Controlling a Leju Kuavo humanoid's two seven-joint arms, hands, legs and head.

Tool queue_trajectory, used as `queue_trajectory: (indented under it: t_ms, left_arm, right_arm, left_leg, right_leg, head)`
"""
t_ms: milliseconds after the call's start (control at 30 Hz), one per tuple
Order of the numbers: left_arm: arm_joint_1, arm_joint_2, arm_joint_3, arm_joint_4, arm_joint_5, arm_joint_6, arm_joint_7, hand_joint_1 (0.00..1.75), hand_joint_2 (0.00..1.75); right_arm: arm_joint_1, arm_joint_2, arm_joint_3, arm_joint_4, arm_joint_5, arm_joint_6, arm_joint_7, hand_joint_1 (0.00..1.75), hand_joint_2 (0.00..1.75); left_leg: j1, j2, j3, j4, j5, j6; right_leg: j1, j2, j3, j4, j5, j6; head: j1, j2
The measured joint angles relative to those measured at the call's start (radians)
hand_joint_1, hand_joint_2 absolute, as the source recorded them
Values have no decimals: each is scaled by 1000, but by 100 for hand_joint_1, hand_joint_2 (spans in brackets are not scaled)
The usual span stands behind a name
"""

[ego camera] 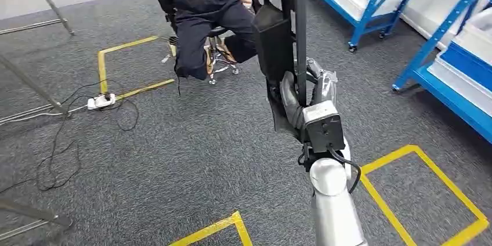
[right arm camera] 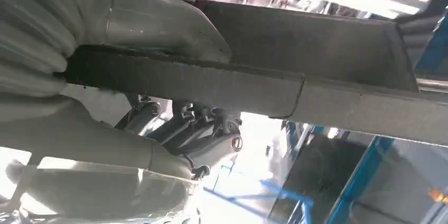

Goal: Take the parts from the cabinet and place them on the table.

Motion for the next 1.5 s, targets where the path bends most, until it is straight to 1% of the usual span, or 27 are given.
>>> queue_trajectory:
  t_ms: [33, 67, 200, 267, 300, 367, 400, 433, 500, 533, 567, 700, 733, 800, 867, 900, 933, 1000, 1033, 1067, 1200, 1233, 1267, 1300, 1400, 1433, 1500]
  left_arm:
    - [1, -2, 1, -6, -5, 0, 8, 0, 175]
    - [1, -2, 1, -13, -11, 0, 17, 0, 175]
    - [10, -8, 6, -29, -20, 1, 25, 0, 175]
    - [9, -11, 6, -34, -19, 1, 17, 0, 175]
    - [8, -11, 6, -34, -15, 1, 11, 0, 175]
    - [7, -12, 6, -34, -12, 1, -1, 0, 175]
    - [7, -13, 6, -34, -12, 1, -6, 0, 175]
    - [8, -13, 7, -34, -9, 1, -8, 0, 175]
    - [9, -13, 7, -34, -6, 1, -16, 0, 175]
    - [8, -13, 7, -34, -3, 1, -21, 0, 175]
    - [6, -13, 7, -34, 0, 1, -28, 0, 175]
    - [5, -16, 7, -34, 21, 1, -40, 0, 175]
    - [6, -16, 7, -34, 25, 1, -43, 0, 175]
    - [4, -19, 7, -34, 32, 2, -48, 0, 175]
    - [4, -21, 7, -34, 40, 2, -54, 0, 175]
    - [4, -21, 7, -34, 43, 2, -56, 0, 175]
    - [4, -21, 7, -34, 48, 2, -56, 0, 175]
    - [5, -22, 7, -34, 53, 2, -58, 0, 175]
    - [4, -23, 7, -34, 53, 2, -59, 0, 175]
    - [5, -23, 7, -34, 54, 2, -59, 0, 175]
    - [8, -24, 7, -34, 56, 2, -59, 0, 175]
    - [9, -24, 8, -34, 56, 2, -59, 0, 175]
    - [8, -24, 7, -34, 56, 2, -59, 0, 175]
    - [6, -25, 7, -34, 56, 2, -59, 0, 175]
    - [5, -25, 7, -34, 56, 2, -61, 0, 175]
    - [5, -25, 7, -34, 58, 2, -63, 0, 175]
    - [7, -24, 8, -34, 65, 2, -69, 0, 175]
  right_arm:
    - [0, 1, 2, 0, 0, 1, 0, 175, 175]
    - [2, 3, 4, 0, 0, 3, -1, 175, 175]
    - [5, 18, 10, 0, 0, 6, -1, 175, 175]
    - [6, 27, 11, 0, 0, 7, -2, 175, 175]
    - [6, 28, 11, 0, 0, 7, -2, 175, 175]
    - [11, 28, 8, 0, 1, 7, -2, 175, 175]
    - [14, 28, 8, 0, 1, 7, -2, 175, 175]
    - [16, 28, 8, 0, 3, 7, -2, 175, 175]
    - [16, 30, 8, -1, 7, 9, -2, 175, 175]
    - [16, 34, 8, -3, 10, 13, 1, 175, 175]
    - [17, 38, 8, -8, 17, 16, 3, 175, 175]
    - [29, 47, 8, -16, 37, 22, 11, 175, 175]
    - [32, 50, 8, -22, 43, 22, 13, 175, 175]
    - [33, 49, 8, -27, 47, 22, 14, 175, 175]
    - [42, 44, 5, -28, 54, 21, 19, 175, 175]
    - [49, 42, 4, -28, 56, 21, 20, 175, 175]
    - [55, 40, 3, -28, 59, 21, 22, 175, 175]
    - [58, 40, 1, -32, 63, 21, 22, 175, 175]
    - [58, 40, 0, -36, 63, 21, 22, 175, 175]
    - [57, 39, 0, -39, 63, 21, 21, 175, 175]
    - [62, 41, -3, -43, 64, 21, 22, 175, 175]
    - [61, 44, -3, -46, 64, 21, 22, 175, 175]
    - [61, 48, -3, -48, 64, 21, 22, 175, 175]
    - [61, 49, -3, -50, 64, 21, 22, 175, 175]
    - [65, 49, -6, -51, 65, 21, 22, 175, 175]
    - [67, 49, -6, -51, 68, 21, 22, 175, 175]
    - [69, 49, -6, -55, 77, 21, 22, 175, 175]
  left_leg:
    - [1, -10, -4, 6, -2, -7]
    - [-5, -19, -9, 12, -4, -16]
    - [4, -38, -18, 5, 7, -38]
    - [1, 39, -41, 59, -33, -45]
    - [2, 58, -76, 134, -75, -49]
    - [4, 68, -152, 291, -141, -53]
    - [4, 69, -171, 330, -148, -53]
    - [4, 70, -162, 314, -131, -50]
    - [2, 79, -78, 164, -58, -40]
    - [-1, 103, -24, 74, -28, -32]
    - [-12, 145, 2, 23, -35, -25]
    - [-19, 100, -2, 17, -26, -10]
    - [-4, 90, 9, 0, -15, -1]
    - [-6, 77, 13, -3, -11, 8]
    - [-6, 50, 11, -3, -10, 9]
    - [-6, 38, 11, -3, -10, 9]
    - [-5, 25, 11, -2, -10, 8]
    - [-3, -1, 12, 0, -10, 6]
    - [-1, -13, 13, 4, -11, 4]
    - [0, -21, 7, 9, -14, -3]
    - [2, -44, -5, 8, -7, -28]
    - [4, -41, -8, 13, -13, -32]
    - [-2, 14, -16, 37, -29, -36]
    - [-1, 45, -42, 90, -62, -40]
    - [3, 68, -154, 313, -155, -47]
    - [3, 69, -161, 325, -149, -46]
    - [3, 74, -103, 212, -82, -39]
  right_leg:
    - [-9, 36, 36, -78, 24, 7]
    - [-1, 43, 35, -84, 22, -4]
    - [4, 17, 38, -87, 36, -37]
    - [0, 2, 41, -90, 39, -52]
    - [4, -9, 40, -90, 38, -59]
    - [10, -31, 39, -90, 36, -62]
    - [12, -42, 38, -90, 35, -62]
    - [14, -52, 38, -90, 35, -63]
    - [17, -70, 40, -90, 34, -64]
    - [18, -77, 42, -90, 33, -64]
    - [26, -82, 42, -89, 30, -60]
    - [28, -114, 48, -95, 27, -49]
    - [28, -104, 40, -86, 17, -42]
    - [22, -31, 3, 8, -32, -47]
    - [20, -14, -79, 174, -93, -50]
    - [19, -12, -104, 221, -101, -45]
    - [16, -12, -105, 215, -92, -38]
    - [8, -8, -45, 79, -25, -16]
    - [2, 7, 1, -16, 14, -7]
    - [-9, 59, 26, -84, 31, -3]
    - [9, 31, 30, -83, 41, -29]
    - [-3, 19, 32, -90, 46, -38]
    - [-1, 11, 34, -90, 45, -43]
    - [2, 1, 35, -90, 43, -52]
    - [11, -34, 34, -90, 40, -58]
    - [14, -46, 34, -90, 39, -59]
    - [16, -67, 36, -90, 37, -60]
  head:
    - [2, 0]
    - [3, 0]
    - [2, 0]
    - [-6, 0]
    - [-6, 0]
    - [-6, 0]
    - [-7, 0]
    - [-6, 0]
    - [-6, 0]
    - [-7, 0]
    - [-7, 0]
    - [-3, 0]
    - [-3, 0]
    - [1, 0]
    - [4, 0]
    - [5, 0]
    - [5, 0]
    - [5, 0]
    - [5, 0]
    - [6, 0]
    - [5, 0]
    - [4, 0]
    - [0, 0]
    - [-6, 0]
    - [-8, 0]
    - [-7, 0]
    - [-7, 0]
